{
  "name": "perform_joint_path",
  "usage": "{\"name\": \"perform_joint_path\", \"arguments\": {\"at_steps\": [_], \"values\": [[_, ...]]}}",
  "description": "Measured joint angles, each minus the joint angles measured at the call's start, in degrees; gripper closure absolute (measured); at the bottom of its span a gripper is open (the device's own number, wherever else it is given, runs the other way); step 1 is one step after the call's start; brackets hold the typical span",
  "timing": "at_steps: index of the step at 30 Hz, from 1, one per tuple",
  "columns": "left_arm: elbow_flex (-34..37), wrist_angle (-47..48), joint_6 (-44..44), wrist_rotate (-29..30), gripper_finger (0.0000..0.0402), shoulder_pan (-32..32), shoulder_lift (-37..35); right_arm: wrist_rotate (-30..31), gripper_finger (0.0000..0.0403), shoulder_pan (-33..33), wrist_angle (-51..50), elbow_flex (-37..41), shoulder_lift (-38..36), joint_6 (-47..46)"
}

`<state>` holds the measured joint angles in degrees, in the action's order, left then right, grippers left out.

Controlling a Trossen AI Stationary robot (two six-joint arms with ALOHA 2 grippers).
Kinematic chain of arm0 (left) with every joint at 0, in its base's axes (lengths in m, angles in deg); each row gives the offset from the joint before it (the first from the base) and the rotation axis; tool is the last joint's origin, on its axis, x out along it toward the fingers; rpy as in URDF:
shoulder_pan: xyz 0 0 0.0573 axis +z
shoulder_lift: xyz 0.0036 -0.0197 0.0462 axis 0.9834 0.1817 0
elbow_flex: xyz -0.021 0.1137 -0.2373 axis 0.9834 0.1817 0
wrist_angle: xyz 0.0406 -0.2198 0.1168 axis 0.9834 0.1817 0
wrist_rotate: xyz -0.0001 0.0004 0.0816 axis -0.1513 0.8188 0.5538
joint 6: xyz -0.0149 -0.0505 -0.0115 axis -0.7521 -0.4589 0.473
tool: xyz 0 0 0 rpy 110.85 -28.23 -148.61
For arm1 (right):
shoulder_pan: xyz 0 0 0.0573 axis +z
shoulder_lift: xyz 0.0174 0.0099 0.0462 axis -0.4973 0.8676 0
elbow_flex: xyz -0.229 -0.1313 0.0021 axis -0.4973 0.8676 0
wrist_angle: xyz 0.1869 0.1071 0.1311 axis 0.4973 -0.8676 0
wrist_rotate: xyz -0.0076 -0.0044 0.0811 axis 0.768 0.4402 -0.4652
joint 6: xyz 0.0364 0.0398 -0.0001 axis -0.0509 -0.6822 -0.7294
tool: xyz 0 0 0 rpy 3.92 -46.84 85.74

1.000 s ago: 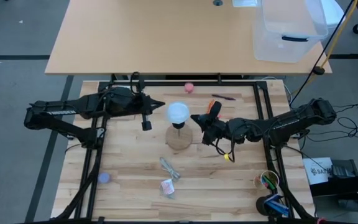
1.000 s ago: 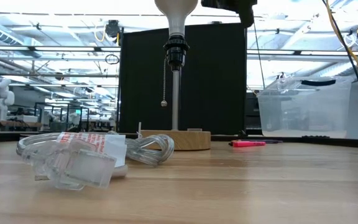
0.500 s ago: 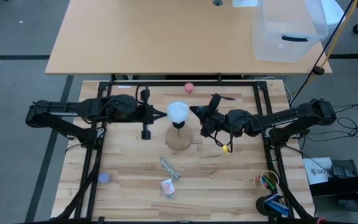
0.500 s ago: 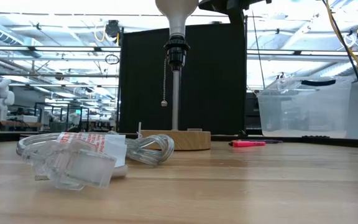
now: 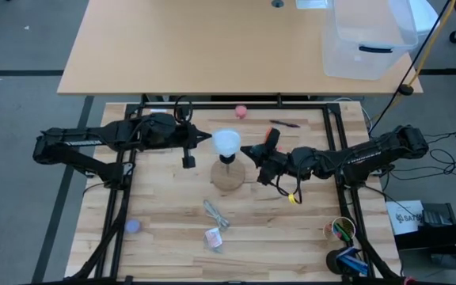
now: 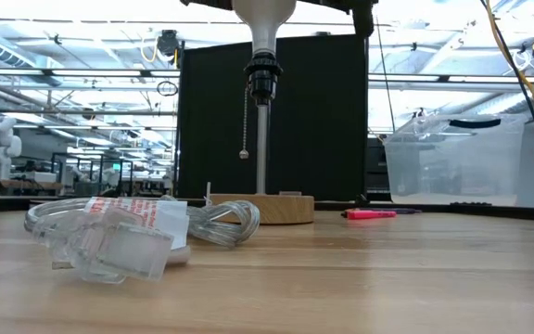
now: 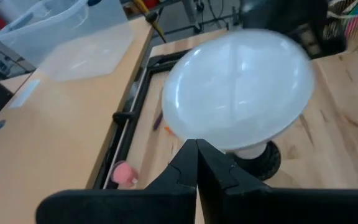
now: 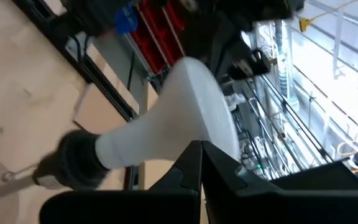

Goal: Screw lightbulb
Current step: Insert the white lightbulb into the desk lamp

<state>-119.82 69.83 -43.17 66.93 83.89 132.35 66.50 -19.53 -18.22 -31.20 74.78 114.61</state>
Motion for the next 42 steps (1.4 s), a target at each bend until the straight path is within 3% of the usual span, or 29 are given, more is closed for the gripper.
{"name": "perform_joint_path", "arguments": {"at_steps": [12,16,30,36,42], "values": [[0.04,-1.68,0.86,1.01,0.0401,2.64,-0.15,2.60,0.0403,2.94,-3.92,0.00,0.00,-5.49],[0.04,-3.05,1.94,0.71,0.0401,0.70,-1.38,4.44,0.0403,1.29,-4.87,0.00,-0.01,-5.45],[0.04,-3.01,1.62,-5.33,0.0401,-7.50,-0.99,2.58,0.0403,-6.63,-0.88,0.00,-0.02,0.07],[0.03,-2.28,-1.12,-3.70,0.0401,-6.24,0.71,-0.67,0.0403,-6.91,0.28,0.00,-0.04,1.85],[0.02,-2.07,-1.32,-3.44,0.0401,-4.26,0.65,0.44,0.0403,-5.28,-0.15,0.00,-0.07,1.99]]}}
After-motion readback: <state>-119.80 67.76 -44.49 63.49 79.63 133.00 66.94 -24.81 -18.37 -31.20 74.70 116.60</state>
